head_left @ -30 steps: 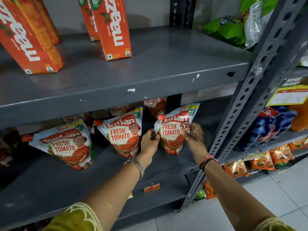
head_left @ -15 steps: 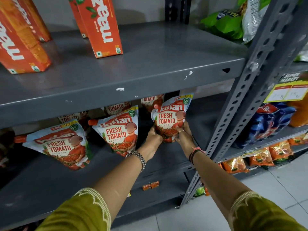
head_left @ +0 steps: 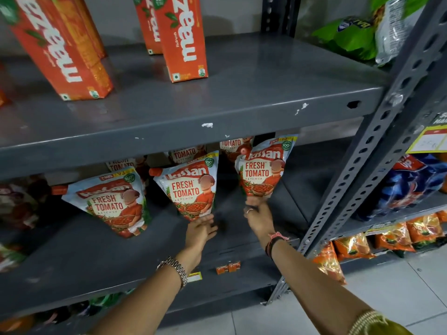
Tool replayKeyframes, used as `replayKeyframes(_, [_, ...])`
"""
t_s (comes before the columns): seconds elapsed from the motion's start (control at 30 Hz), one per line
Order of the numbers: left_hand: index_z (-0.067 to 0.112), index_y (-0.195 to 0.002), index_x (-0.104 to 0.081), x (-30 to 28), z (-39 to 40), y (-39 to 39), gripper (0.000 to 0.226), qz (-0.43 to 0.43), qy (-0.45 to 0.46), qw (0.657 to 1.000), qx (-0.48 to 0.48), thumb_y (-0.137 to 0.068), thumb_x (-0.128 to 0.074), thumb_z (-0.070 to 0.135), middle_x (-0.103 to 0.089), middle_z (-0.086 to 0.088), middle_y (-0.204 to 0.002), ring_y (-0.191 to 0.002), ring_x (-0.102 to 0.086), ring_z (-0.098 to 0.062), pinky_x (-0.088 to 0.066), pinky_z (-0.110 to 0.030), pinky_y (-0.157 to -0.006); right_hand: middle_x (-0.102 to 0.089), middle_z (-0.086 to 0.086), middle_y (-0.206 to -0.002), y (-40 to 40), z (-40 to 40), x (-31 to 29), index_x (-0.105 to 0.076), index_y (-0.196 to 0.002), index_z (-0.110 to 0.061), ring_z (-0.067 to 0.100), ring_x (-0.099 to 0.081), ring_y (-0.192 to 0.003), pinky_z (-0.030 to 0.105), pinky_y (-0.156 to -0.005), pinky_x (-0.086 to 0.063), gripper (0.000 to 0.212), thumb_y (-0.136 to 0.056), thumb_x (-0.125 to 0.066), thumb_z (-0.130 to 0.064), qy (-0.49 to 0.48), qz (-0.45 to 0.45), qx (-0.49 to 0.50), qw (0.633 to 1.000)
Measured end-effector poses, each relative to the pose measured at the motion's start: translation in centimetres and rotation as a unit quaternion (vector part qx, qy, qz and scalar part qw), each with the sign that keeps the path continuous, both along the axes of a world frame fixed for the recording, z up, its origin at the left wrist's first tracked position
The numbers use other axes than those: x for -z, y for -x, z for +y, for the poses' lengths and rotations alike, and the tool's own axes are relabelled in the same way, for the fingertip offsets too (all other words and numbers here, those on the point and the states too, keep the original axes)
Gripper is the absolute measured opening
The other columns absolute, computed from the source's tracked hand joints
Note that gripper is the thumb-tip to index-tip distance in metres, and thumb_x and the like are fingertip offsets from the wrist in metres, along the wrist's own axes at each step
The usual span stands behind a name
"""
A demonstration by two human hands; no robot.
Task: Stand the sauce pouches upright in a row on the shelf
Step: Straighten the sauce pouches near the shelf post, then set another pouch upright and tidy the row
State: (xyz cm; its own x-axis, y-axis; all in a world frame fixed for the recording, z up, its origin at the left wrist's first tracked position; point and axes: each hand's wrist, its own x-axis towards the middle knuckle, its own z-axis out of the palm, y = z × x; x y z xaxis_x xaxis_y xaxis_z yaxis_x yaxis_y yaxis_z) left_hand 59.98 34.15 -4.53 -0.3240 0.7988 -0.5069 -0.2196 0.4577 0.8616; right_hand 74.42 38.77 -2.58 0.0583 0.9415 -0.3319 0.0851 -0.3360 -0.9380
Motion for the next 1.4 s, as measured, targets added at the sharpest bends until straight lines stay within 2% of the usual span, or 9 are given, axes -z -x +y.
replayKeyframes(0.13, [0.011, -0.113, -0.056, -1.1, -0.5, 2.5, 0.036, 0.155, 0.033, 0.985, -0.075, -0.082, -0.053, 0.030, -0.057, -0.017, -0.119, -0.114, -0.053, -0.036, -0.047, -0.045, -0.098, -0.041, 0.010, -0.145, 4.3, -0.4, -2.2, -0.034, -0.142, -0.015, 0.027, -0.040, -0.135, 0.043, -0.112, -0.038, 0.059, -0.088, -0.046, 0.006, 0.022, 0.084, -0.107, 0.990])
replayKeyframes(0.23, [0.019, -0.143, -0.031, -3.5, -0.1, 3.5, 0.059, 0.069, -0.042, 0.991, -0.111, -0.092, -0.041, 0.047, -0.042, -0.011, -0.142, -0.127, -0.047, -0.030, -0.043, -0.048, -0.104, -0.050, 0.009, -0.140, 6.4, -0.9, -3.0, -0.036, -0.142, -0.023, 0.026, -0.053, -0.124, 0.048, -0.102, -0.048, 0.062, -0.086, -0.048, 0.002, 0.008, 0.102, -0.147, 0.984])
replayKeyframes(0.37, [0.025, -0.130, -0.044, -5.1, 0.2, 4.1, 0.056, -0.101, -0.126, 0.986, -0.049, -0.093, -0.020, 0.058, -0.062, 0.002, -0.108, -0.099, -0.061, -0.014, -0.047, -0.039, -0.096, -0.064, 0.012, -0.124, 7.7, -1.0, -3.2, -0.048, -0.133, -0.020, 0.027, -0.061, -0.106, 0.050, -0.096, -0.051, 0.053, -0.083, -0.043, -0.001, -0.017, 0.102, -0.113, 0.988])
replayKeyframes(0.6, [0.025, -0.134, -0.042, -5.7, 2.0, 4.2, 0.064, -0.128, -0.153, 0.980, -0.021, -0.091, -0.011, 0.062, -0.059, 0.001, -0.116, -0.101, -0.059, -0.014, -0.039, -0.046, -0.109, -0.063, 0.010, -0.113, 7.8, 1.1, -3.8, -0.052, -0.126, -0.008, 0.024, -0.057, -0.108, 0.032, -0.084, -0.053, 0.056, -0.079, -0.032, 0.016, -0.043, 0.090, -0.071, 0.992])
replayKeyframes(0.77, [0.017, -0.148, -0.024, -4.7, 0.9, 5.1, 0.072, -0.105, -0.128, 0.986, -0.012, -0.092, -0.009, 0.060, -0.027, -0.007, -0.156, -0.142, -0.030, -0.028, -0.026, -0.040, -0.118, -0.060, 0.004, -0.120, 8.0, 1.5, -1.8, -0.050, -0.129, -0.013, 0.020, -0.055, -0.112, 0.038, -0.100, -0.047, 0.054, -0.079, -0.041, 0.007, -0.034, 0.018, -0.083, 0.996])
replayKeyframes(0.93, [0.003, -0.138, -0.040, -0.9, -2.8, 8.7, 0.057, -0.039, -0.074, 0.990, -0.117, -0.098, -0.026, 0.042, -0.042, -0.018, -0.146, -0.129, -0.046, -0.034, -0.040, -0.039, -0.104, -0.053, -0.001, -0.070, 9.8, -0.3, 1.6, -0.053, -0.065, -0.023, 0.018, -0.051, -0.069, 0.035, -0.067, -0.044, 0.027, -0.086, -0.040, -0.013, 0.035, -0.042, -0.063, 0.996])
replayKeyframes(1.07, [0.002, -0.101, -0.057, -0.1, -6.6, 13.8, 0.035, 0.013, -0.036, 0.964, -0.264, -0.099, -0.034, 0.028, -0.060, -0.025, -0.114, -0.083, -0.060, -0.030, -0.051, -0.031, -0.070, -0.058, 0.005, -0.110, 14.1, -2.5, 0.6, -0.060, -0.108, -0.014, 0.022, -0.054, -0.104, 0.041, -0.101, -0.047, 0.032, -0.088, -0.038, -0.001, 0.044, 0.010, -0.141, 0.989])
replayKeyframes(1.27, [0.022, -0.147, -0.025, -4.7, -7.4, 19.2, 0.065, 0.007, -0.076, 0.976, -0.206, -0.093, -0.021, 0.059, -0.034, -0.006, -0.153, -0.137, -0.038, -0.030, -0.033, -0.040, -0.112, -0.031, 0.009, -0.151, 20.5, -5.4, -3.7, -0.016, -0.149, -0.011, 0.026, -0.033, -0.139, 0.043, -0.113, -0.036, 0.073, -0.086, -0.041, 0.015, 0.061, 0.125, -0.236, 0.962])
replayKeyframes(1.4, [0.026, -0.140, -0.038, -6.8, -7.0, 17.8, 0.070, -0.057, -0.143, 0.980, -0.127, -0.089, -0.011, 0.065, -0.051, 0.001, -0.133, -0.128, -0.049, -0.026, -0.039, -0.044, -0.109, -0.054, 0.007, -0.136, 22.4, -6.1, -3.8, -0.036, -0.140, -0.020, 0.022, -0.053, -0.119, 0.045, -0.103, -0.047, 0.070, -0.079, -0.049, 0.012, -0.006, 0.141, -0.235, 0.962])
